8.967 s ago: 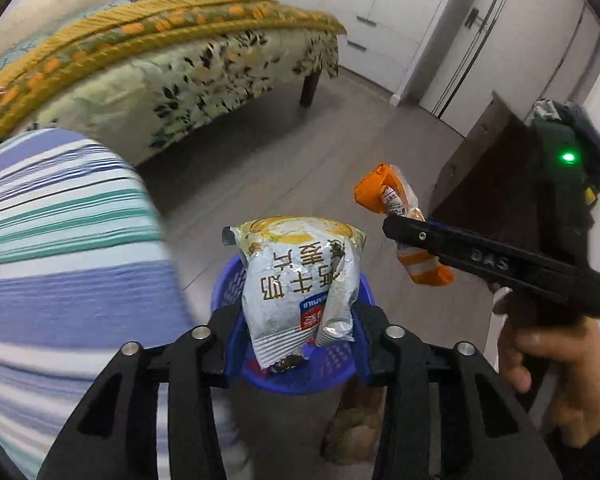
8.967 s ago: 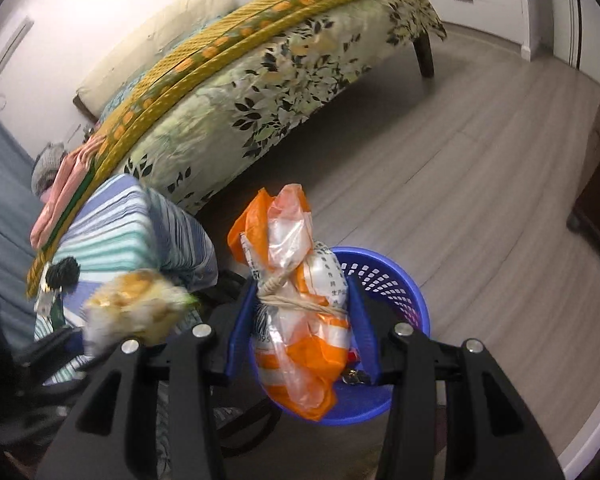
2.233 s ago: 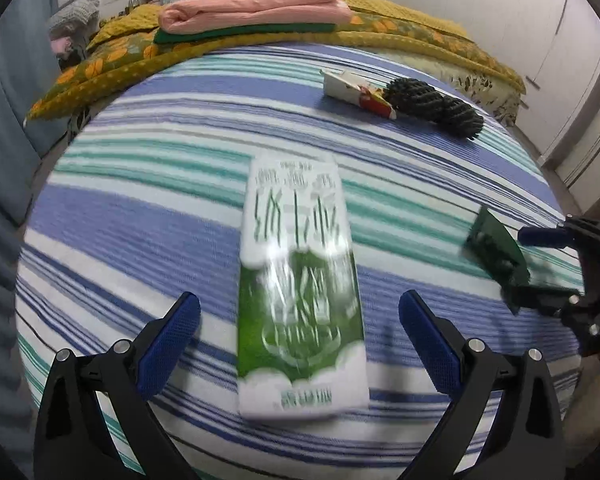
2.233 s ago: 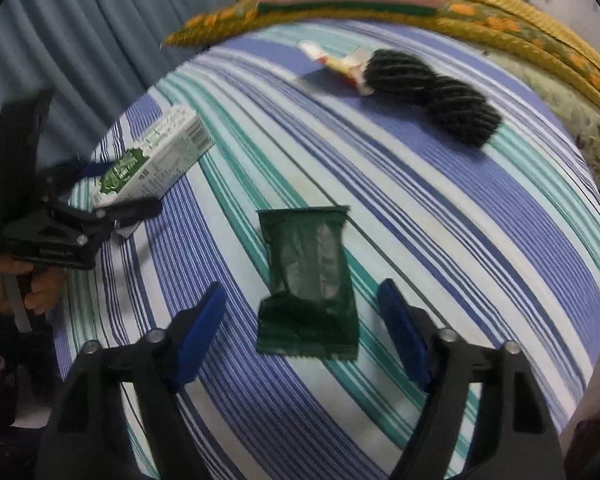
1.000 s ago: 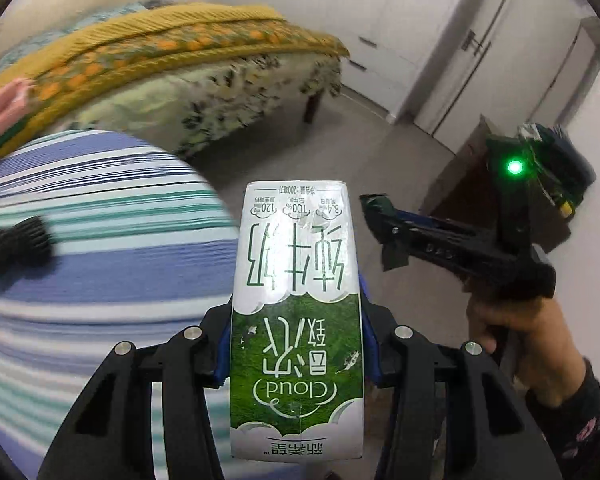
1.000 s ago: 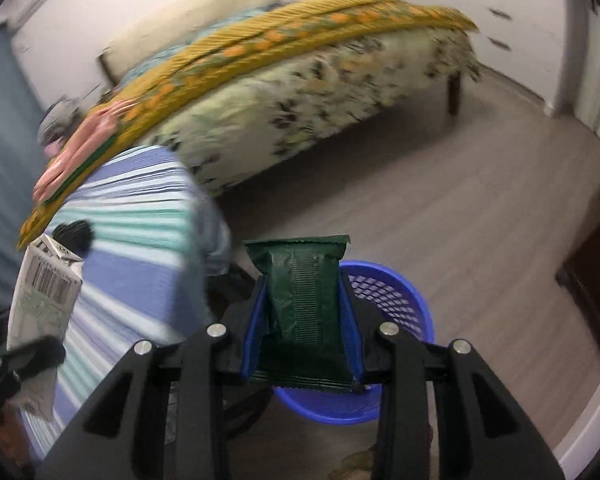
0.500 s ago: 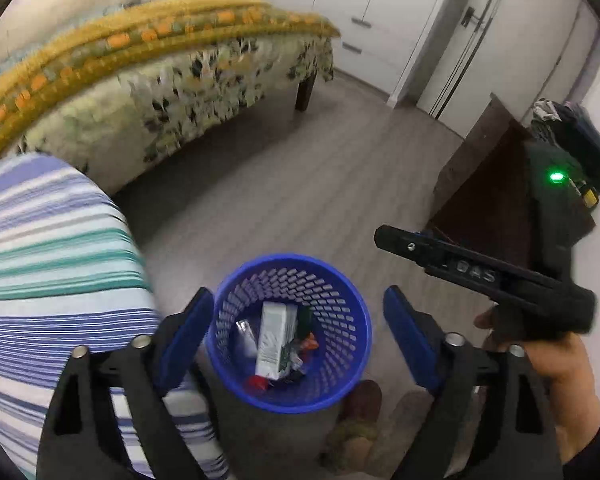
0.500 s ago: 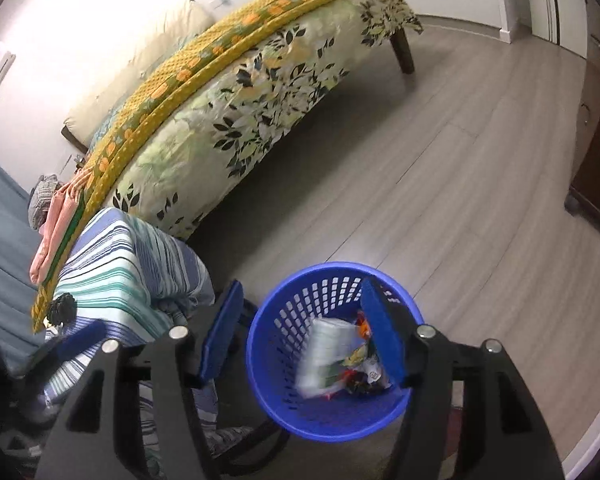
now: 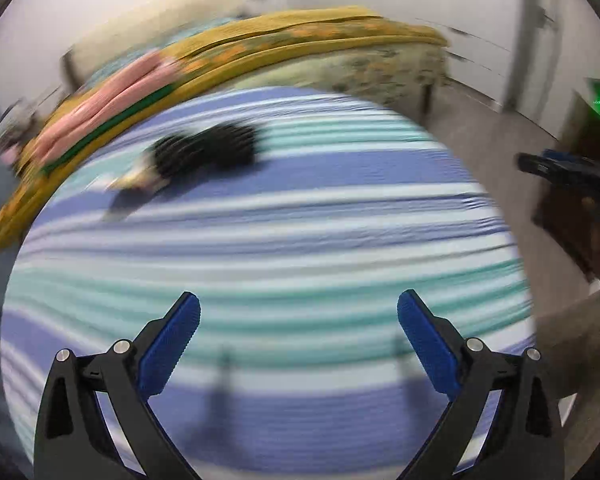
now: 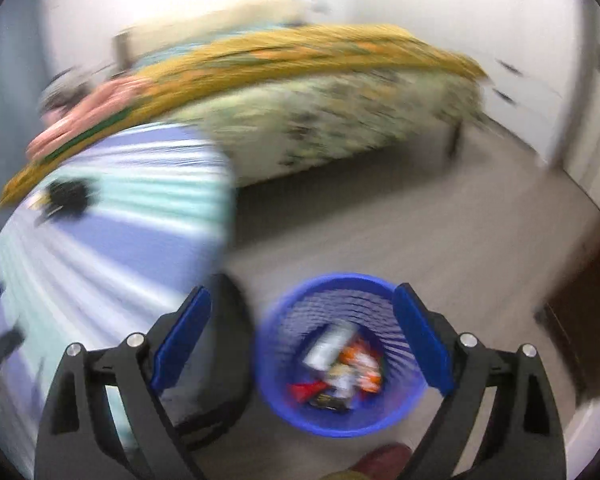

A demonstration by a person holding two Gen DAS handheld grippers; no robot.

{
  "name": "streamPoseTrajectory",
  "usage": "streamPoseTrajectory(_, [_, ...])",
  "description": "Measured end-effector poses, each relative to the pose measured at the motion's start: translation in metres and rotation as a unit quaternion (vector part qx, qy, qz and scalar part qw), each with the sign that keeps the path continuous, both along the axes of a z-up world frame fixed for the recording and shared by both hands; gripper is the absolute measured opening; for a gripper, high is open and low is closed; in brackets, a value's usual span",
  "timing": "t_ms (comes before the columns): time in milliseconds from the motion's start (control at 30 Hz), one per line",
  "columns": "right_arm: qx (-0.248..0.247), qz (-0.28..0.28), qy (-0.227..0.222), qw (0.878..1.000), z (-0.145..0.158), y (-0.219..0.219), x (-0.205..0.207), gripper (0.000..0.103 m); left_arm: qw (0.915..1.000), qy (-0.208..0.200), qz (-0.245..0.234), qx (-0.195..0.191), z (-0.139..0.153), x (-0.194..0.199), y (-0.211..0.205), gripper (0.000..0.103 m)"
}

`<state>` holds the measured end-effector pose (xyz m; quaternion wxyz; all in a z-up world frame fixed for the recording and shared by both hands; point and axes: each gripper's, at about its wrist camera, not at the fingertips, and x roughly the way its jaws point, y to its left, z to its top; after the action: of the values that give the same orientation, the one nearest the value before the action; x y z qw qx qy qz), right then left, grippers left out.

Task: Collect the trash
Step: 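Move both open tools back over the table, then push the black mesh sponge with the right tool while the left tool grasps the red-white cup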

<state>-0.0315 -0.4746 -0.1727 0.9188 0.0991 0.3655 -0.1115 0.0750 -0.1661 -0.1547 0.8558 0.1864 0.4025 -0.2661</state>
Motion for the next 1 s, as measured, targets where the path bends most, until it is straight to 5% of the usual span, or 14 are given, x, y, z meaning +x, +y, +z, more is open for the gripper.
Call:
streamPoseTrajectory(200, [-0.024, 0.168, 0.002, 0.985, 0.009, 0.138, 0.023, 0.09, 0.9949, -0.002, 0.101, 0.004, -0.006, 0.039, 0.085, 0.098])
streamPoseTrajectory(367, [-0.067, 0.232, 0.033, 0.97, -0.007, 0.202, 0.047, 0.09, 0.9895, 0.007, 0.144, -0.004, -0.009, 0.064, 0.116, 0.098])
streamPoseTrajectory(567, [-0.068, 0.246, 0.06, 0.965, -0.022, 0.213, 0.07, 0.09, 0.9893, 0.013, 0.146, -0.005, -0.018, 0.066, 0.127, 0.098])
streamPoseTrajectory(733, [-0.129, 0.251, 0.056, 0.958, -0.009, 0.203, 0.111, 0.09, 0.9872, 0.038, 0.152, -0.031, -0.023, 0.07, 0.135, 0.099])
streamPoseTrajectory(1000, [-0.242, 0.336, 0.082, 0.907, 0.003, 0.228, 0.225, 0.09, 0.9872, 0.038, 0.152, -0.031, -0.024, 0.069, 0.135, 0.099])
